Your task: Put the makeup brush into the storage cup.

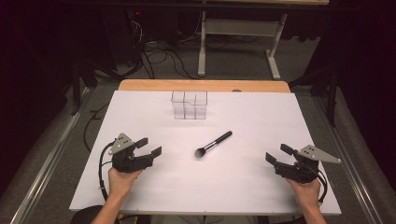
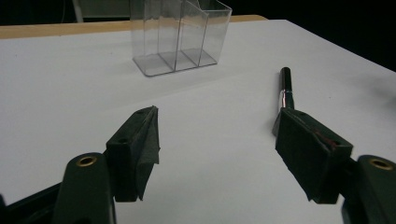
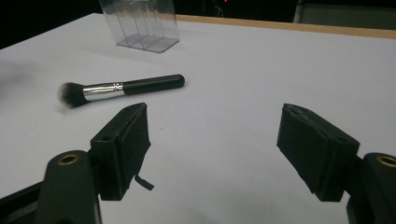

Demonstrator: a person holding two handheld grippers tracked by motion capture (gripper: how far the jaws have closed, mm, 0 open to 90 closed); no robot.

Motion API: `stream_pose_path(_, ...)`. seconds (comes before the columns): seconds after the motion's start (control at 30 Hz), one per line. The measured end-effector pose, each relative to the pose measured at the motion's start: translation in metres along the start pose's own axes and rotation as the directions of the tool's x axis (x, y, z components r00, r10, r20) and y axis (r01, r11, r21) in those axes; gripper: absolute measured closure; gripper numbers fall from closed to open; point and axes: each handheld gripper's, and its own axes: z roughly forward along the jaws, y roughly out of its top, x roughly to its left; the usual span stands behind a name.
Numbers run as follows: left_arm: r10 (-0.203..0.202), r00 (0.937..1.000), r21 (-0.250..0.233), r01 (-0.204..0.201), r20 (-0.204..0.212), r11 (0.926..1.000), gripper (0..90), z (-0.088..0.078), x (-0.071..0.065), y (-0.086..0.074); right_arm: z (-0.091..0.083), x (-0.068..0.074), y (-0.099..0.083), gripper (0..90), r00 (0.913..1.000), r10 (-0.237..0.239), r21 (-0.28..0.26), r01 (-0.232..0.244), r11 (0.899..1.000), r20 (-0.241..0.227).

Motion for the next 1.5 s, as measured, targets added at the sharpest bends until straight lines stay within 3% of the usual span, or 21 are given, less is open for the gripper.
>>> stream_pose_path(1.43, -0.002, 1.0, -0.007, 0.002, 0.002, 1.0, 29.7, -0.0017, -0.0014, -0.0006, 0.0012, -0.0029, 0.0004, 26.2, 0.9997, 0.022, -0.02, -0.022, 1.0, -0.008)
stream_pose_path(1.5, 0.0, 1.0, -0.008, 0.0, 0.003, 1.0, 29.7, -0.0019, -0.0019, -0.0007, 0.0032, -0.0039, 0.0017, 26.0, 0.9982, 0.055, -0.024, -0.055, 0.998, -0.024)
